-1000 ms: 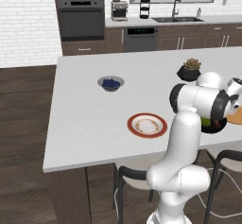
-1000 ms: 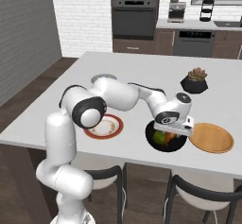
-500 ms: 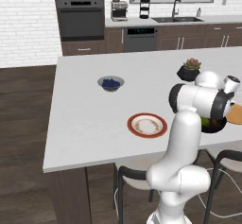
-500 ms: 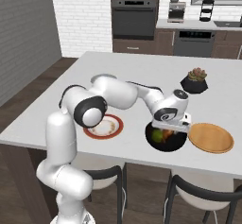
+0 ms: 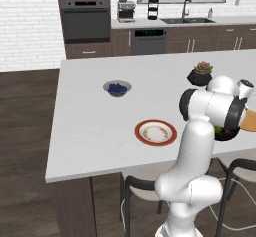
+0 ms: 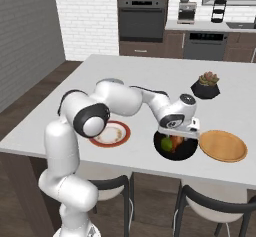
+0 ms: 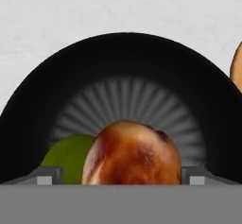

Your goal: Pick the chicken drumstick and lime from their plates and place them in the bowl. Then put the bowl in the fridge.

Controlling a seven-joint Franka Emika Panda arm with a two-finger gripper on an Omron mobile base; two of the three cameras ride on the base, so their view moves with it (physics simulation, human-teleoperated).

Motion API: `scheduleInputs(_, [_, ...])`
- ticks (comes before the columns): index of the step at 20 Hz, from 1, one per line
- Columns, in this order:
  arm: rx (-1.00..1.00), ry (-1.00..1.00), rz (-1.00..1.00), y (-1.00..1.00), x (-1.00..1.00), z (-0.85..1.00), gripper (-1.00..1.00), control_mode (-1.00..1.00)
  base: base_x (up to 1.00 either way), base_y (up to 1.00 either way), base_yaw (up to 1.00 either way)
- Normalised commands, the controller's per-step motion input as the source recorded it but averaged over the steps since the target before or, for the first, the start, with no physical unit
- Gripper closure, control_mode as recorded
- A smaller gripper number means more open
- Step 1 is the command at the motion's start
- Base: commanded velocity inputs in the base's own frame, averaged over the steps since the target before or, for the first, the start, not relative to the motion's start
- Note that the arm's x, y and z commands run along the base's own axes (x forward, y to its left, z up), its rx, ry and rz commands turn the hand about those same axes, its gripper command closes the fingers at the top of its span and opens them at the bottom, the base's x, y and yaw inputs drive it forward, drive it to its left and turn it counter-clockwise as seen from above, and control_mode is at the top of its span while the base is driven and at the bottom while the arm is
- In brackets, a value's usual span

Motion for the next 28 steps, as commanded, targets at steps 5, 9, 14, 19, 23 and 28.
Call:
scheduleInputs(5, [0.00,-0.20,0.00,0.00,-0.35,0.40,-1.00,-1.00,0.00,0.00,0.00])
scheduleInputs(9, [0.00,-0.09,-0.13,0.03,-0.39,0.72,-1.00,-1.00,0.00,0.00,0.00])
scheduleInputs(14, [-0.01,-0.02,-0.07,0.16,-0.48,0.62,-1.00,-1.00,0.00,0.00,0.00])
scheduleInputs(19, [-0.04,0.00,-0.04,0.57,-0.55,0.47,-1.00,-1.00,0.00,0.00,0.00])
scheduleInputs(23, [-0.26,0.08,0.00,0.88,-0.23,0.22,-1.00,-1.00,0.00,0.00,0.00])
scheduleInputs(28, [-0.14,-0.03,-0.01,0.60,0.16,-0.25,-1.00,-1.00,0.00,0.00,0.00])
